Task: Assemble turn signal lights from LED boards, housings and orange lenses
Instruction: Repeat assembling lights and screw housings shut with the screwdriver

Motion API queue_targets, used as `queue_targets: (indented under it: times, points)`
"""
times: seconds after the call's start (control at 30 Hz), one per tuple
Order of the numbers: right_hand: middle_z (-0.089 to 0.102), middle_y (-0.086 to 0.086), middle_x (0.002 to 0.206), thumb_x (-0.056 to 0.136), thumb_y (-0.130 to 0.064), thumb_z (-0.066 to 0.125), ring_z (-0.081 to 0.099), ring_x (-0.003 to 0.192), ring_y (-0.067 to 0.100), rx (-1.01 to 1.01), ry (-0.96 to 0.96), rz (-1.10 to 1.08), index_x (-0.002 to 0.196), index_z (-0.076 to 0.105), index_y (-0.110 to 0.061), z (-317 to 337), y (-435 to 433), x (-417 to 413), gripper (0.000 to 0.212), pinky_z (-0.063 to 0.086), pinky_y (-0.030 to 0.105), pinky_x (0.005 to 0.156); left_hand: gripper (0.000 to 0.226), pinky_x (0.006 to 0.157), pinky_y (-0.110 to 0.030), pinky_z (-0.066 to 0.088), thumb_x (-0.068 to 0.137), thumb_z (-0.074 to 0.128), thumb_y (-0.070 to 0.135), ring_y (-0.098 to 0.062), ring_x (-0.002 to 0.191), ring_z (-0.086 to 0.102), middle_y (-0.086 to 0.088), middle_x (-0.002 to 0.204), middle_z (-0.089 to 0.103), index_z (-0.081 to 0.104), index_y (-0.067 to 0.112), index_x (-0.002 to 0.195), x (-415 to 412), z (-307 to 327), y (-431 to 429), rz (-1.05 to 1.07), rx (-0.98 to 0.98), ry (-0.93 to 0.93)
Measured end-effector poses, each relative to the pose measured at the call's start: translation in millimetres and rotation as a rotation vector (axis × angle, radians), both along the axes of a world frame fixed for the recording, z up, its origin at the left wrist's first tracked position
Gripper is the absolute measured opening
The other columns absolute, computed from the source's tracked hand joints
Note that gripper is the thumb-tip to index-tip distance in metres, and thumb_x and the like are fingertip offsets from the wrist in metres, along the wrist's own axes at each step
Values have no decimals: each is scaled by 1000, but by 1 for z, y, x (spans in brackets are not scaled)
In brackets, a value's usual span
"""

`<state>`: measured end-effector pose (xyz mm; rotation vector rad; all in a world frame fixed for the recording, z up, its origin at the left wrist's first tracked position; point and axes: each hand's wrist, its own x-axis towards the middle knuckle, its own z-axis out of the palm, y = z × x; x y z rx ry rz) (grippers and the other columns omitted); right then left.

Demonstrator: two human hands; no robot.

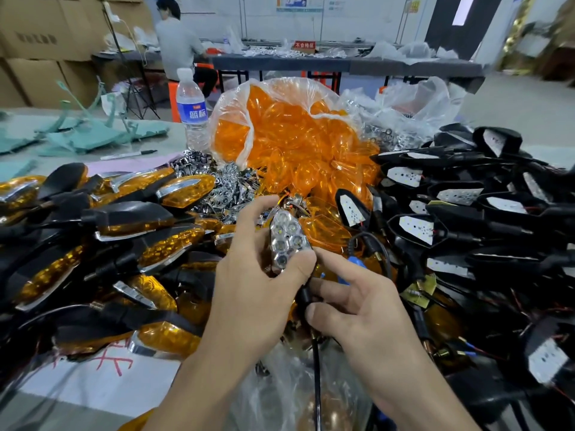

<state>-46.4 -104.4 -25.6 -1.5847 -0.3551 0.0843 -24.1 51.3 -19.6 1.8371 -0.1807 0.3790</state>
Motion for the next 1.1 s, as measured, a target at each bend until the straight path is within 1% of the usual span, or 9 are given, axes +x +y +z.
queue_targets:
  times: [0.1,0.2,0.27,0.37,0.5,0.63,0.83,1.0,1.1]
  points:
    - [80,-13,92,86,1,65,71,82,2,-32,0,-29,110,62,-74,-1,0,-1,79,55,16,73,55,82,-34,62,80,70,48,-6,94,73,18,105,76,55,54,132,5,1,0,-91,-74,125]
    - [71,-21,66,88,1,69,63,61,3,-144,-20,-142,102,60,-79,0,4,-5,82,50,9,60,42,77,-28,59,81,74,28,-7,96,74,10,106,78,68,48,118,10,0,5,-151,-201,185]
    - [70,-35,71,88,-19,72,68,73,-6,-308,-105,-285,97,56,-83,1,9,-8,67,46,1,65,43,76,-26,59,80,77,19,-10,93,74,5,104,79,72,48,111,10,-1,6,-159,-245,197]
    - [67,-46,91,83,-44,69,63,89,-22,-361,-199,-554,115,73,-52,-4,7,-7,33,42,-4,75,48,76,-22,58,78,83,9,-10,89,74,1,101,79,76,41,112,9,-3,6,-186,-308,217]
    - [69,-39,114,91,-49,65,61,111,-18,-254,-141,-497,125,70,-48,-1,-1,6,35,52,20,98,50,72,-19,56,80,84,-3,-9,86,72,-1,98,80,76,30,117,6,-3,3,-245,-339,223]
    - [76,-21,114,86,-52,59,70,112,5,-66,-61,-265,121,73,-43,7,8,21,39,57,44,99,48,75,-26,58,82,80,-6,-21,93,74,-9,105,79,76,22,121,3,-2,0,-281,-354,200]
    - [80,-1,102,93,-33,62,75,100,18,85,14,-222,106,80,-26,2,16,27,23,61,44,92,40,87,-45,63,85,76,-11,-39,102,72,-15,106,78,78,18,114,-3,1,-3,-383,-283,130]
    - [79,4,86,89,-32,66,74,79,24,145,-38,-276,95,83,-32,2,14,25,18,63,45,68,35,81,-46,61,86,71,3,-33,99,72,-17,106,75,78,27,112,-5,2,-2,-399,-294,159]
    - [81,2,87,89,-27,67,77,86,29,163,-81,-304,92,84,-33,4,15,22,18,65,43,75,34,89,-43,60,87,65,12,-36,109,71,-13,111,76,79,29,112,-2,1,-2,-405,-342,197]
